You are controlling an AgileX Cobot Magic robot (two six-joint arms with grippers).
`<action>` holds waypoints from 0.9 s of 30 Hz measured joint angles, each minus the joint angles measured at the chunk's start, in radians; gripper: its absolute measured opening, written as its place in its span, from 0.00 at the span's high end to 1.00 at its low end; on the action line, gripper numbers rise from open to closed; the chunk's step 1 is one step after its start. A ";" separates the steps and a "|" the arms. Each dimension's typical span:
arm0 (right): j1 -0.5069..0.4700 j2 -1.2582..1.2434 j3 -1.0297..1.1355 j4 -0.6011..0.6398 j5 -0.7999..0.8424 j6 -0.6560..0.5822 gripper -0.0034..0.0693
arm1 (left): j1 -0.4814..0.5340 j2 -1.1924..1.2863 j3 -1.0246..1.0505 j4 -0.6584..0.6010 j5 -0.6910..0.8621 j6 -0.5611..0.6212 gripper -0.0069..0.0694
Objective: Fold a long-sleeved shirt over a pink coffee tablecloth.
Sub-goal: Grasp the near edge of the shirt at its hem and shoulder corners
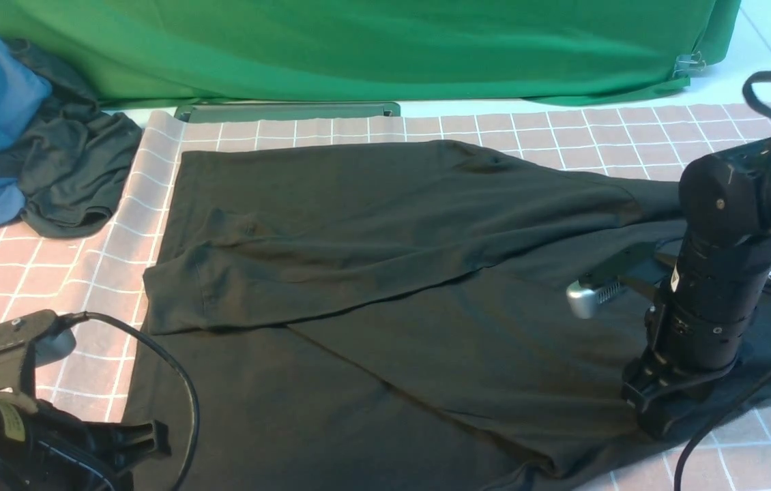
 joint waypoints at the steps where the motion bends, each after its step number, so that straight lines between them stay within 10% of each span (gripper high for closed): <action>1: 0.000 0.000 0.000 0.000 -0.001 0.000 0.26 | 0.000 0.000 0.000 0.000 -0.006 0.000 0.77; 9: 0.000 0.003 0.000 0.000 0.013 0.003 0.86 | 0.000 0.000 0.000 0.000 -0.022 0.000 0.77; 27: 0.000 -0.131 0.000 0.000 0.131 0.062 0.89 | 0.000 0.000 0.000 0.000 -0.024 0.027 0.77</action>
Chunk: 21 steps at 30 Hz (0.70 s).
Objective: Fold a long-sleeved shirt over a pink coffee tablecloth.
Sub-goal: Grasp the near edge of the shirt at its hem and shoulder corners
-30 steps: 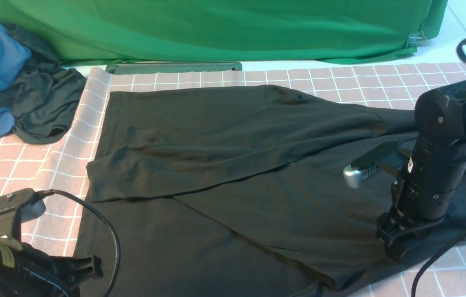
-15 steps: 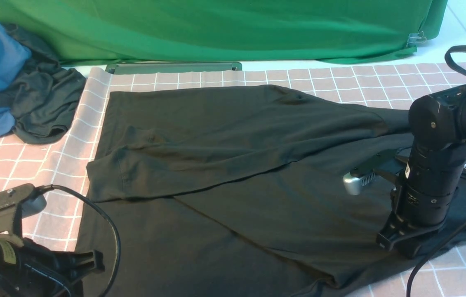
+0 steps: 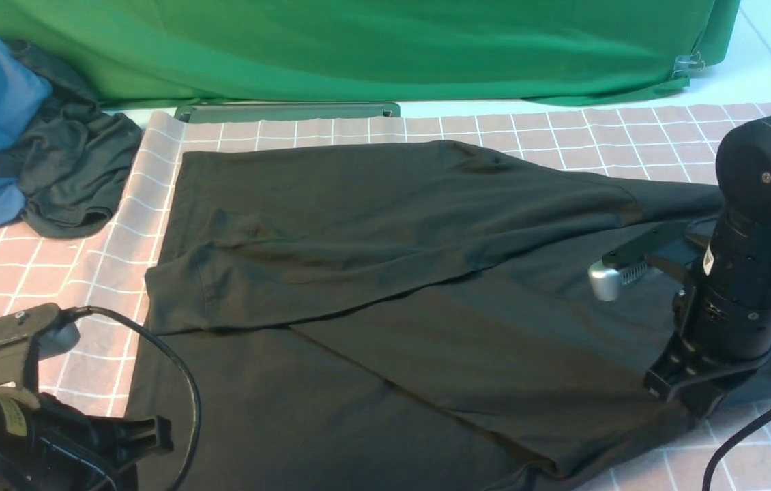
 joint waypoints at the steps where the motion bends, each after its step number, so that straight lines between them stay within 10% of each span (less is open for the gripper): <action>1: 0.000 -0.001 0.000 -0.005 0.015 0.002 0.89 | 0.000 0.000 0.000 0.000 0.000 0.000 0.77; 21: 0.000 -0.022 0.150 -0.060 0.026 0.079 0.85 | 0.000 0.000 0.000 0.000 0.003 0.004 0.77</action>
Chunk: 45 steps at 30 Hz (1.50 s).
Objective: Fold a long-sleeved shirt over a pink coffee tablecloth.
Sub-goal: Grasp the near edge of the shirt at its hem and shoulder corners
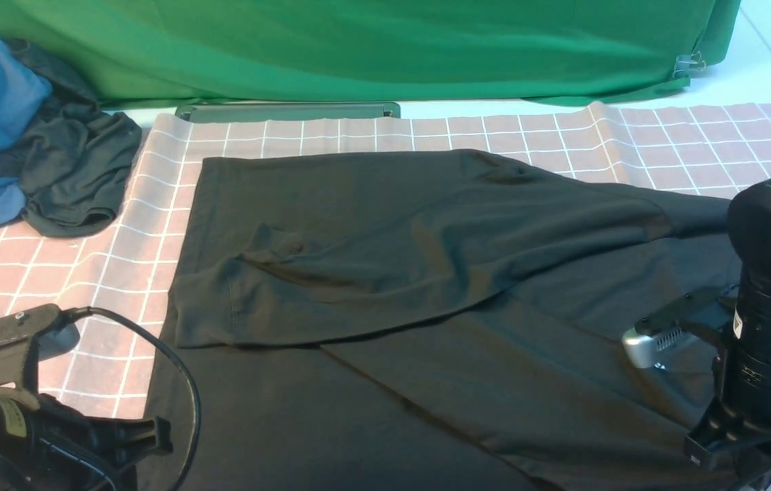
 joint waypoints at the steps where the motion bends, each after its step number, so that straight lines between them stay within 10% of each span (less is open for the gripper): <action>1: 0.000 0.000 0.000 -0.003 0.003 0.008 0.77 | 0.000 0.000 0.000 0.000 0.009 0.000 0.77; 8: 0.000 -0.015 0.000 -0.034 0.043 0.043 0.44 | 0.000 0.000 0.000 0.072 0.124 -0.043 0.77; 16: 0.062 -0.225 0.000 0.236 -0.090 -0.053 0.90 | 0.000 0.000 0.000 0.048 0.176 -0.083 0.77; 31: 0.370 -0.111 0.002 0.379 -0.337 -0.130 0.90 | 0.000 0.000 0.000 0.014 0.127 -0.080 0.77; 45: 0.388 0.064 0.001 0.365 -0.351 -0.088 0.90 | 0.000 0.000 0.000 0.014 0.126 -0.080 0.77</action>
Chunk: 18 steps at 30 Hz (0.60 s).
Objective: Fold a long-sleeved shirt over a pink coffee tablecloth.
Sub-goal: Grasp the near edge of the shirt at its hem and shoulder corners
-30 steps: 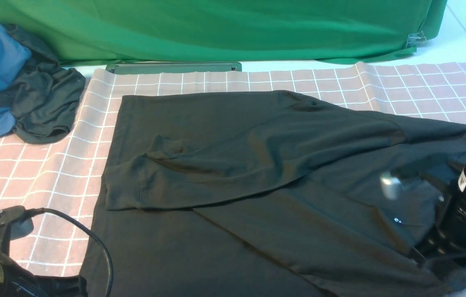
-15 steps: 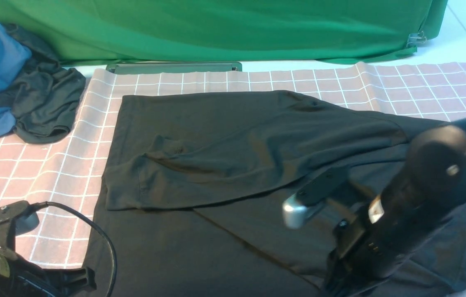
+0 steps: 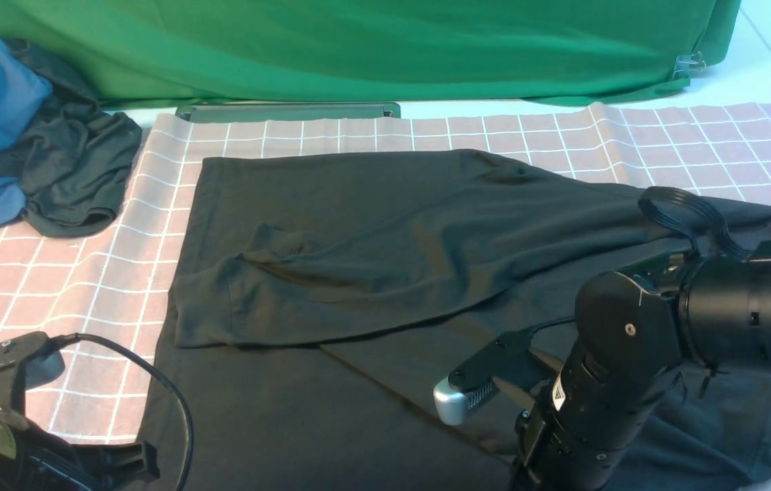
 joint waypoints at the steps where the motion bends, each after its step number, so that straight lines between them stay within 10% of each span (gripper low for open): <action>1: 0.000 0.000 0.000 0.000 0.005 0.002 0.90 | 0.000 0.000 0.000 0.000 0.000 0.000 0.77; 18: 0.002 -0.077 0.000 -0.008 -0.007 0.046 0.90 | 0.000 0.000 0.000 0.000 -0.012 0.027 0.77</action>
